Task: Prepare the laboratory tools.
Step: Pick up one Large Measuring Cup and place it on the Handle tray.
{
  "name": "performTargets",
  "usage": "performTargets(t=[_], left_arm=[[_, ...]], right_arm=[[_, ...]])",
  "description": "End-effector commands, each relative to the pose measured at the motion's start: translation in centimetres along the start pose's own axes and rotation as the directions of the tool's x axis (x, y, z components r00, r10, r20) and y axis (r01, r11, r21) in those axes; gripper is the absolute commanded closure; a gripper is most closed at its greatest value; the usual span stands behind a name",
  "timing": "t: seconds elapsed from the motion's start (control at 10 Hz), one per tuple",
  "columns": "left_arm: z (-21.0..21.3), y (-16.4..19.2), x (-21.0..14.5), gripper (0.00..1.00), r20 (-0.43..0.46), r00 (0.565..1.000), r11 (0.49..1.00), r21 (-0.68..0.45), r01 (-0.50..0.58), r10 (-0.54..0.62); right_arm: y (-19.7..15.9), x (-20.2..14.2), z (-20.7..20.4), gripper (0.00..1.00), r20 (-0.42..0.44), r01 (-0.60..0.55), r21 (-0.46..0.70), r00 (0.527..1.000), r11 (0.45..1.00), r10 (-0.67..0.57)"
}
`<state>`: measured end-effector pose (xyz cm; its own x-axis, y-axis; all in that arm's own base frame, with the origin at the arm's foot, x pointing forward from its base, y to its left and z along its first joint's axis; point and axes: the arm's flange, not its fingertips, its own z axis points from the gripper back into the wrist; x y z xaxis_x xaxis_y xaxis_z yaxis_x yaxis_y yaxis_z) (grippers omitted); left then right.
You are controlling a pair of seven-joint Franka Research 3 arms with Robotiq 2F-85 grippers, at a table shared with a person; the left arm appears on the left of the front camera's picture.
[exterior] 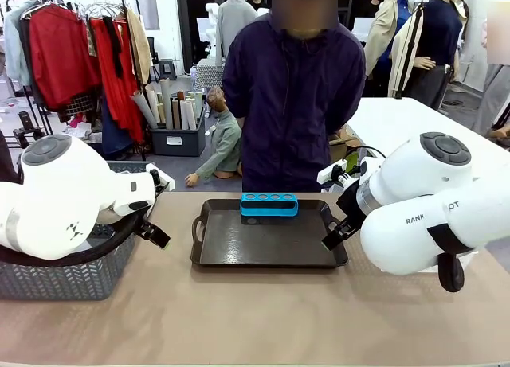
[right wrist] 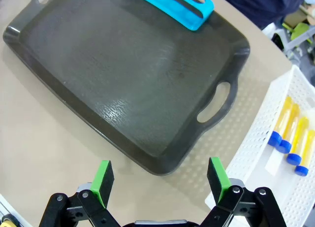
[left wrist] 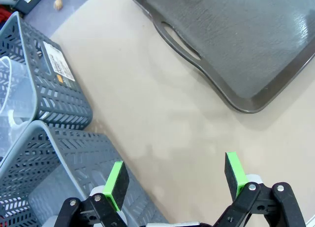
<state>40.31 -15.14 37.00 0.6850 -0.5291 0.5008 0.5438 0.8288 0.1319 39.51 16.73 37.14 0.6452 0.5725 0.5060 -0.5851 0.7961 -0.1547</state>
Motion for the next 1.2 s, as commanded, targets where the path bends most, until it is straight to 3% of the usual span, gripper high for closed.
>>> performTargets(t=[0.0,0.1,0.5,0.8,1.1], left_arm=[[0.0,0.0,0.0,0.00,0.000,1.000,1.000,0.000,0.000,0.000],[0.2,-0.4,0.4,0.00,-0.022,1.000,1.000,-0.013,0.022,-0.022],[4.3,-2.1,1.6,0.00,-0.014,0.993,0.982,-0.148,0.118,-0.121],[7.1,-0.7,3.1,0.00,0.075,0.979,0.927,-0.314,0.205,-0.191],[10.9,1.1,4.8,0.00,0.196,0.953,0.867,-0.404,0.293,-0.230]], right_arm=[[0.0,0.0,0.0,0.00,0.000,0.000,0.000,1.000,1.000,0.000],[0.6,-0.2,0.5,0.00,-0.029,-0.024,0.085,0.999,0.996,0.027],[2.8,-0.3,2.9,0.00,-0.035,-0.087,0.239,0.995,0.967,0.098],[2.6,0.9,6.4,0.00,-0.040,-0.131,0.326,0.988,0.936,0.152],[0.1,2.3,10.3,0.00,0.030,-0.164,0.425,0.985,0.890,0.167]])
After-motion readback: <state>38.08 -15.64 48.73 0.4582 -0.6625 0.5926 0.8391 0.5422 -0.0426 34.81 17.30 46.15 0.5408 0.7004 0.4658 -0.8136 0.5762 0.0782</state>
